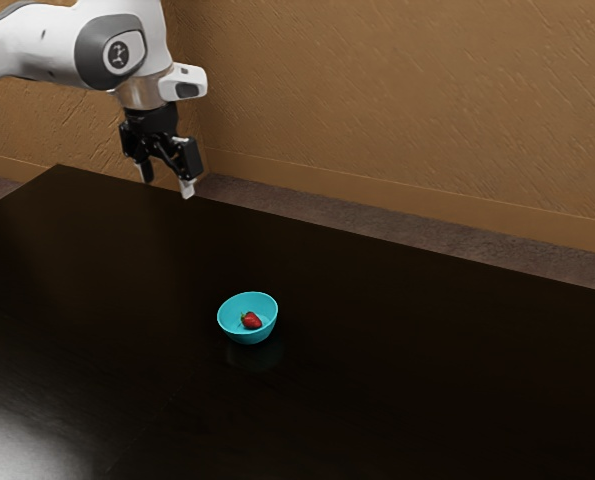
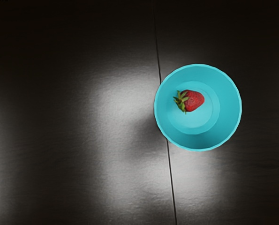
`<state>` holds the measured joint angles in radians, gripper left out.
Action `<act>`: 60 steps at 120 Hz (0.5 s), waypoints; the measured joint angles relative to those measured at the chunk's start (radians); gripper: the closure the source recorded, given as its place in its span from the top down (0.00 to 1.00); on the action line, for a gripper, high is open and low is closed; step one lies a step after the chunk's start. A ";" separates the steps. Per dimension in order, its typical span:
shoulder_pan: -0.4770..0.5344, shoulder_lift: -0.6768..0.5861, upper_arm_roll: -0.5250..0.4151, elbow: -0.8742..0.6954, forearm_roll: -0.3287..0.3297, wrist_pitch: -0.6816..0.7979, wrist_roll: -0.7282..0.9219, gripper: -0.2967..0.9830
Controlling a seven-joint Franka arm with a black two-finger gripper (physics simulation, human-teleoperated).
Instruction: Take strawberry from the bowl
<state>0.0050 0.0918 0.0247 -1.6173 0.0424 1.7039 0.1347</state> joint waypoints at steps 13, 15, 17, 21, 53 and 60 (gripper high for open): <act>-0.001 0.000 -0.001 0.000 -0.001 0.000 -0.001 0.77; -0.002 0.000 -0.001 0.000 -0.001 0.000 -0.002 0.77; -0.002 0.000 -0.001 0.002 -0.001 0.000 -0.002 0.77; -0.003 0.000 -0.001 0.006 0.000 0.000 -0.002 0.77; -0.005 0.045 -0.041 0.007 0.023 0.015 0.053 0.77; -0.007 0.059 -0.048 0.003 0.027 0.029 0.104 0.77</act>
<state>-0.0019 0.1507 -0.0231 -1.6141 0.0696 1.7330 0.2383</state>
